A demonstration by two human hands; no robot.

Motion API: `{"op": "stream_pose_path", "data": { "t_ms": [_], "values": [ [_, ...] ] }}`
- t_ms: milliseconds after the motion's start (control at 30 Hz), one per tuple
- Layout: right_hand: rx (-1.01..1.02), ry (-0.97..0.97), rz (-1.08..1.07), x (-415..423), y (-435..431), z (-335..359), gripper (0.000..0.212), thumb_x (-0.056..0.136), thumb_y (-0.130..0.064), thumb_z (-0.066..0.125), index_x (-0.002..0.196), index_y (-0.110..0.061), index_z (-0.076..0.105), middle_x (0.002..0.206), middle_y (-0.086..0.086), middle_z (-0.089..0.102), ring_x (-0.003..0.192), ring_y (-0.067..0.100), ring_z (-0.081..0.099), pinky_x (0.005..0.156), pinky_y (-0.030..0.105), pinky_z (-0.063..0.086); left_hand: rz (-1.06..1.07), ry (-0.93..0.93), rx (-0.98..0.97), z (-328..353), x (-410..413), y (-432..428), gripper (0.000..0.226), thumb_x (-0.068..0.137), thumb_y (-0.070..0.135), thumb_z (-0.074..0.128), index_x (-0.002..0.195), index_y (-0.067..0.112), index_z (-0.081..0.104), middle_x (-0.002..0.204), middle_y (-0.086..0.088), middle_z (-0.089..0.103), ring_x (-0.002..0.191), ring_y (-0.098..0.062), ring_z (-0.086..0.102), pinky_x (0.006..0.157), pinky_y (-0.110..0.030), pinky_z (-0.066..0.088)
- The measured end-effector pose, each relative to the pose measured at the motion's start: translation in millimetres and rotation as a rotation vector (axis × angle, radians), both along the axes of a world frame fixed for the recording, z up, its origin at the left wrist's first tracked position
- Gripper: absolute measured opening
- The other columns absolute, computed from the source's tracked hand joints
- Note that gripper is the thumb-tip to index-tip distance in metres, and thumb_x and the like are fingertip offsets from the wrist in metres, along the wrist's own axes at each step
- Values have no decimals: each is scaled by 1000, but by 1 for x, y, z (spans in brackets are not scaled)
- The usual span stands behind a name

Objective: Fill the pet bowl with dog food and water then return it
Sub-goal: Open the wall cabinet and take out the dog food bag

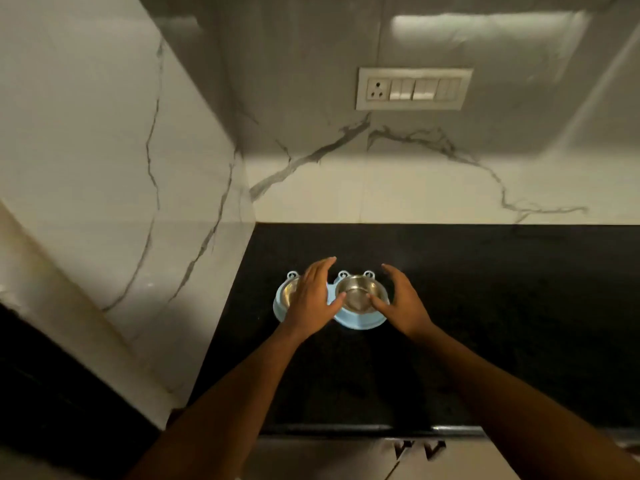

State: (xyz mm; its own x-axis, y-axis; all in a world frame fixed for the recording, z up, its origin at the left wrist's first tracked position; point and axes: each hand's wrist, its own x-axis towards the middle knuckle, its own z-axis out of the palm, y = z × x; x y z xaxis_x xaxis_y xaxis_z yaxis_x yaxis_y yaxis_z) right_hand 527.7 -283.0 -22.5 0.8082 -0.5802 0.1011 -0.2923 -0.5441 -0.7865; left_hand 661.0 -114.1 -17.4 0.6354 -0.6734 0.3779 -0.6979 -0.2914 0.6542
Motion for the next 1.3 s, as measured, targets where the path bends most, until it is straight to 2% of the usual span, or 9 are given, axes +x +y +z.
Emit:
{"op": "stream_pose_path", "data": {
  "t_ms": [200, 400, 667, 733, 900, 1033, 1133, 1200, 1300],
  "values": [
    [-129, -137, 0, -10, -26, 77, 69, 91, -31, 71, 150, -14, 39, 152, 2, 45, 140, 16, 42, 109, 23, 31, -52, -172, -70, 71, -23, -52, 65, 86, 24, 69, 144, 13, 42, 145, -6, 48, 135, -20, 44, 114, -37, 36],
    [-185, -311, -17, -37, -56, 154, 58, 94, -23, 66, 145, -13, 42, 147, 5, 48, 132, 20, 48, 108, 39, 44, -114, -291, -143, 150, -64, -105, 58, 88, 19, 67, 141, 12, 44, 143, -6, 51, 132, -20, 47, 110, -36, 41],
    [-248, -536, -67, -78, -104, 252, 40, 97, -19, 58, 136, -17, 49, 135, 0, 57, 118, 14, 55, 94, 24, 44, -99, -325, -339, 255, -127, -173, 44, 92, 13, 63, 134, 14, 51, 135, -5, 55, 121, -16, 55, 98, -25, 49],
    [-276, -583, -73, -85, -115, 273, 38, 97, -18, 59, 134, -16, 50, 131, -1, 57, 116, 12, 55, 92, 23, 46, -95, -273, -423, 278, -134, -189, 31, 93, 7, 58, 124, 13, 58, 126, -5, 59, 115, -16, 59, 94, -30, 55],
    [-368, -664, -60, -81, -135, 326, 32, 97, -20, 59, 128, -19, 53, 126, -1, 59, 112, 10, 55, 95, 34, 52, 26, -33, -625, 335, -142, -220, 25, 96, 6, 55, 119, 7, 64, 117, -8, 67, 102, -12, 60, 76, -4, 45],
    [-413, -717, -58, -67, -138, 360, 32, 97, -20, 59, 128, -15, 54, 127, 1, 58, 114, 13, 54, 94, 33, 50, 73, 387, -692, 372, -131, -242, 33, 96, 14, 57, 128, 7, 59, 121, -9, 66, 105, -20, 65, 87, -30, 56],
    [-448, -707, -63, -56, -141, 378, 34, 97, -17, 59, 131, -16, 53, 132, 2, 55, 118, 13, 52, 97, 31, 49, 1, 785, -748, 389, -121, -247, 25, 97, 11, 53, 119, 3, 62, 108, -12, 69, 83, -18, 65, 63, -30, 54],
    [-503, -667, -71, -49, -144, 386, 38, 96, -15, 60, 133, -15, 51, 135, 4, 51, 122, 16, 52, 101, 33, 49, -43, 847, -799, 396, -110, -251, 26, 98, 10, 53, 121, 1, 60, 106, -13, 66, 79, -16, 64, 57, -27, 50],
    [-617, -615, -102, -41, -147, 395, 50, 93, -14, 64, 139, -16, 47, 140, 6, 44, 122, 20, 52, 100, 39, 52, -142, 959, -971, 405, -93, -258, 26, 97, 11, 57, 122, 1, 57, 119, -18, 66, 101, -23, 66, 82, -37, 57]
  ]
}}
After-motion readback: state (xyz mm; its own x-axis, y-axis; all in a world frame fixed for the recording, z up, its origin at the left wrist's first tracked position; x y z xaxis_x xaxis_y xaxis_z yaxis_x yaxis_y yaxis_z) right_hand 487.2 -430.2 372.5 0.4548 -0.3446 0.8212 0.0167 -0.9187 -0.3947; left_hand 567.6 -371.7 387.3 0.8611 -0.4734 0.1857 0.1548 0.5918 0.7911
